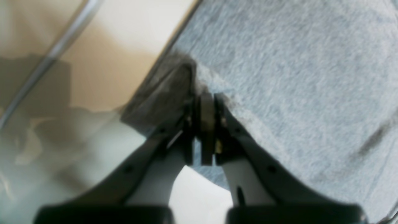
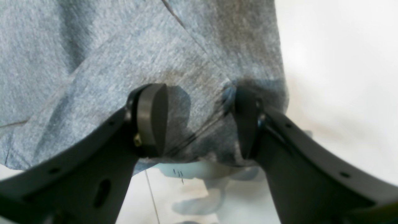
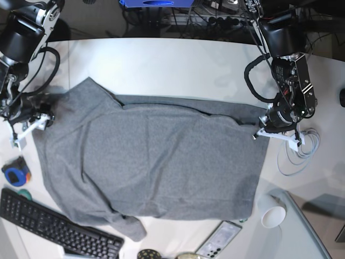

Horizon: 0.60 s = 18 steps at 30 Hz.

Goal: Layout the t-shirt on the table in an organized manner, then fold the t-shirt properly

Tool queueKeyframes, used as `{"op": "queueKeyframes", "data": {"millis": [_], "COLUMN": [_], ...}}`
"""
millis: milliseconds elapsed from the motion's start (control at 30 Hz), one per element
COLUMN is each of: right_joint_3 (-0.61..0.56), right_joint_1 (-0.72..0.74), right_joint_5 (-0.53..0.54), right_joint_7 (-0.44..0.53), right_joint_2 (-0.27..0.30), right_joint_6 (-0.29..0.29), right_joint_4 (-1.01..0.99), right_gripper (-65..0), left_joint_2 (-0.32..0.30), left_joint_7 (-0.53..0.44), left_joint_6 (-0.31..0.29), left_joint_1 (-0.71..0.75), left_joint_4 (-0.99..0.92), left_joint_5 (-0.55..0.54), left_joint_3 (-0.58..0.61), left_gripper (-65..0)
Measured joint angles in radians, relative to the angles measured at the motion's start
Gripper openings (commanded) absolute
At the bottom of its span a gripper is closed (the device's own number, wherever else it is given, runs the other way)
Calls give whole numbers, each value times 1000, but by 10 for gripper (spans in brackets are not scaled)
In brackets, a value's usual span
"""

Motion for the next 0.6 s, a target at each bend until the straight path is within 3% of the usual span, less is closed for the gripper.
{"op": "queueKeyframes", "data": {"millis": [133, 267, 600], "right_joint_3": [0, 0, 0], "right_joint_1": [0, 0, 0], "right_joint_5": [0, 0, 0], "right_joint_7": [0, 3, 3], "right_joint_2": [0, 1, 0], "right_joint_6": [-1, -65, -64], "right_joint_4": [-2, -2, -2], "right_gripper": [-329, -329, -329], "left_joint_2": [0, 0, 0], "left_joint_7": [-1, -1, -1], "left_joint_6": [0, 0, 0], "left_joint_1": [1, 2, 13], "left_joint_4": [0, 0, 0], "left_joint_5": [0, 0, 0], "left_joint_3": [-5, -6, -5], "left_gripper": [-650, -650, -650]}}
